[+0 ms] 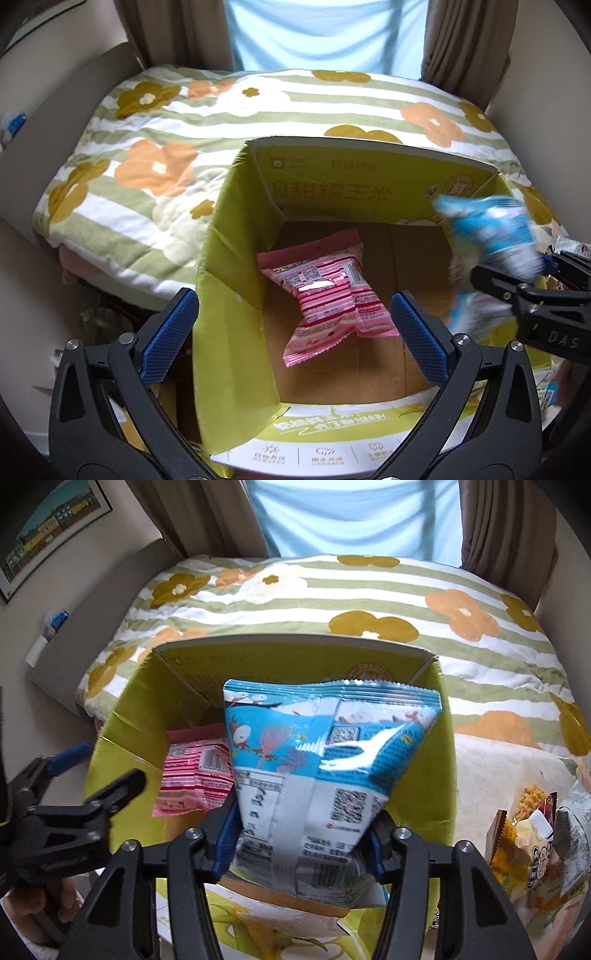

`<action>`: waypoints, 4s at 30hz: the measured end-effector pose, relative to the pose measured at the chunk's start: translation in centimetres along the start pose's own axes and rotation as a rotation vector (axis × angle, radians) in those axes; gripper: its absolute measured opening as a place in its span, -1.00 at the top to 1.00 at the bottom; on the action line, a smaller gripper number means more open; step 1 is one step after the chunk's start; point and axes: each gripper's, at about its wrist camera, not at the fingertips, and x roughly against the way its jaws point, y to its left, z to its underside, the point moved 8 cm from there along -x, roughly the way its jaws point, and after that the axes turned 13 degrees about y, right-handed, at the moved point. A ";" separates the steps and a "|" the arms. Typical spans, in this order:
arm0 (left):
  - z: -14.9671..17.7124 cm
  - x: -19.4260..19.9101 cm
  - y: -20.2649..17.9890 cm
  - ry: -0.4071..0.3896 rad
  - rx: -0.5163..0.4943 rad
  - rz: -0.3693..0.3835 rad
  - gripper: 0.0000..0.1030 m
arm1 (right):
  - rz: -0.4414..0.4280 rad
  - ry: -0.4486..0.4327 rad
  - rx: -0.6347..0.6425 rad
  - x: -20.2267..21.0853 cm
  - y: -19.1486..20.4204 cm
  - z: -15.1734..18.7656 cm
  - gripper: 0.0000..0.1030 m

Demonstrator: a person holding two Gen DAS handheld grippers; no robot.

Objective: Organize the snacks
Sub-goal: 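Carry both bags into the yellow box and open both tools, then move both tools back over the snack pile, then grasp the yellow chip bag with the left tool while the right tool grasps the grey-green bag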

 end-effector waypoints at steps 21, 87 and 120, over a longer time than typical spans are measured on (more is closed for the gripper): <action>3.8 4.7 -0.4 -0.080 -0.027 0.000 -1.00 | 0.025 -0.101 0.077 4.9 1.4 4.4 -1.00; 3.7 -8.9 -39.5 0.257 -0.075 0.346 -1.00 | -0.106 -0.052 -0.155 5.4 -33.3 10.9 -1.00; 2.3 -8.5 -39.6 0.210 -0.032 0.453 -0.07 | -0.209 -0.017 -0.145 3.1 -32.2 9.4 -0.50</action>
